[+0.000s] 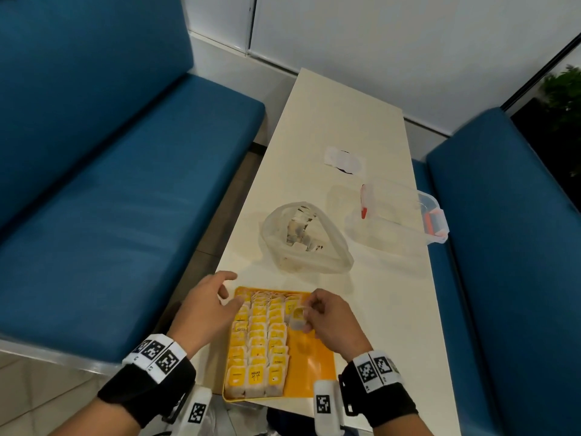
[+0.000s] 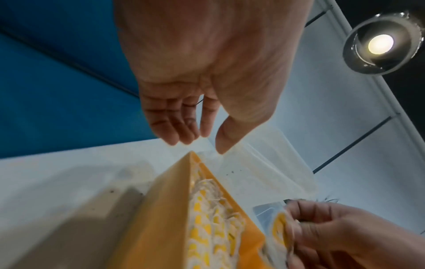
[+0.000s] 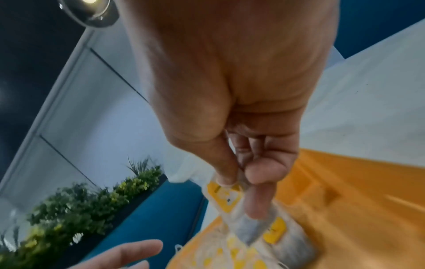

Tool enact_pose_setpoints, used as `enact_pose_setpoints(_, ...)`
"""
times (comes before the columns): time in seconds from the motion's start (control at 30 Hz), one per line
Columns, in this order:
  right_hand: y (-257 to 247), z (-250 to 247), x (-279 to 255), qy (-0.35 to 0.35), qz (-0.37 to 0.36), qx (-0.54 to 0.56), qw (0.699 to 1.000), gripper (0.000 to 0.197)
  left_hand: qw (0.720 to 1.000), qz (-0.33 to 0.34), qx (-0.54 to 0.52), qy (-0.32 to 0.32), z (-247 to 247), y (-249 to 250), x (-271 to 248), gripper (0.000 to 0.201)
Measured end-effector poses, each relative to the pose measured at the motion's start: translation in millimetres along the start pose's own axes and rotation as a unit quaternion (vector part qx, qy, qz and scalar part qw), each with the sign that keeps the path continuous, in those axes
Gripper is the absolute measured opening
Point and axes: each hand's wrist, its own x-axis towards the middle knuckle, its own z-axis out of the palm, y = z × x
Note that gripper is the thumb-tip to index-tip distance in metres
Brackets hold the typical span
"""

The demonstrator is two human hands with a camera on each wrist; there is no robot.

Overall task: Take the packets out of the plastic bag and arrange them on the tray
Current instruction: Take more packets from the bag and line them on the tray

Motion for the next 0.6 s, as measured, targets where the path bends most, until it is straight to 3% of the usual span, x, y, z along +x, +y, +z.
enact_pose_setpoints(0.1,10,13,5,-0.012,0.035,-0.121,0.992,0.016,0.998,-0.031,0.018,-0.043,4,-11,-1,0.047)
enact_pose_setpoints(0.23,10,28,12,-0.026,0.059,-0.178,0.982,0.016,0.997,-0.041,0.004,-0.058,8,-14,-2,0.042)
enact_pose_setpoints(0.43,6,36,21,-0.023,0.092,-0.141,0.985,0.013,0.996,-0.05,-0.018,-0.066,8,-16,-2,0.039)
enact_pose_setpoints(0.53,4,37,19,0.004,0.09,-0.096,0.991,0.028,0.996,-0.047,-0.019,-0.069,8,-15,-3,0.037)
enact_pose_setpoints(0.6,4,39,18,0.019,0.094,-0.07,0.993,0.026,0.996,-0.047,-0.018,-0.069,8,-15,-4,0.037)
